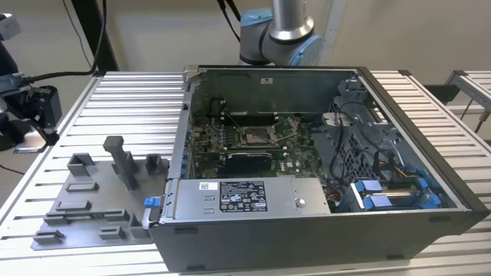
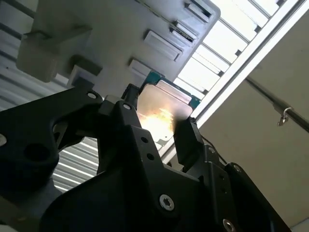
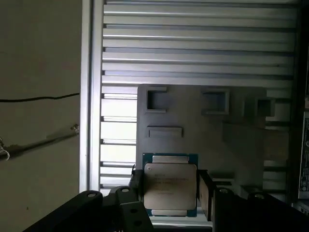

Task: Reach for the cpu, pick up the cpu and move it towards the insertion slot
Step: 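Pick up the cpu and move it towards the insertion slot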

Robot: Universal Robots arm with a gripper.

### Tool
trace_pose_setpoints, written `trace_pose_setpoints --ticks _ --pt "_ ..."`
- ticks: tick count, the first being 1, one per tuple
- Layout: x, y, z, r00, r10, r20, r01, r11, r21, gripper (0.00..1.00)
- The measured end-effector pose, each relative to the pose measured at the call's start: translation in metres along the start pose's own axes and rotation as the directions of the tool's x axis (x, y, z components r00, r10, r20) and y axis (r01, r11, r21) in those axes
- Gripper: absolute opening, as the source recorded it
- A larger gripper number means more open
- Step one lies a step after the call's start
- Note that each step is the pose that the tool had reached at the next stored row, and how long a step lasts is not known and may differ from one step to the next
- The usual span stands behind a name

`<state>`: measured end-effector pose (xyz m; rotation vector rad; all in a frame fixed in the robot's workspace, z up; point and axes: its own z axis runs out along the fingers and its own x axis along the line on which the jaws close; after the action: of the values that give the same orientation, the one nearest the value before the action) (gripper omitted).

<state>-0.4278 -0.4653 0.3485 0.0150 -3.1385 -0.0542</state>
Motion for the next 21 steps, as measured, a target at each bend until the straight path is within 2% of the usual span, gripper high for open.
trace_pose_setpoints --ticks 9,18,20,21 --pt "0.0001 0.0014 -0.0408 1.0000 0.000 -0.0001 0.000 1.0000 0.0001 0.00" --pt "-0.0002 0.0015 -0.0426 1.0000 0.000 -0.0001 0.000 1.0000 0.0000 0.00" --pt "-0.0047 0.0015 -0.0426 1.0000 0.000 -0.0001 0.000 1.0000 0.0000 0.00" --pt "-0.0092 0.0014 -0.0426 1.0000 0.000 -0.0003 0.000 1.0000 0.0001 0.00"
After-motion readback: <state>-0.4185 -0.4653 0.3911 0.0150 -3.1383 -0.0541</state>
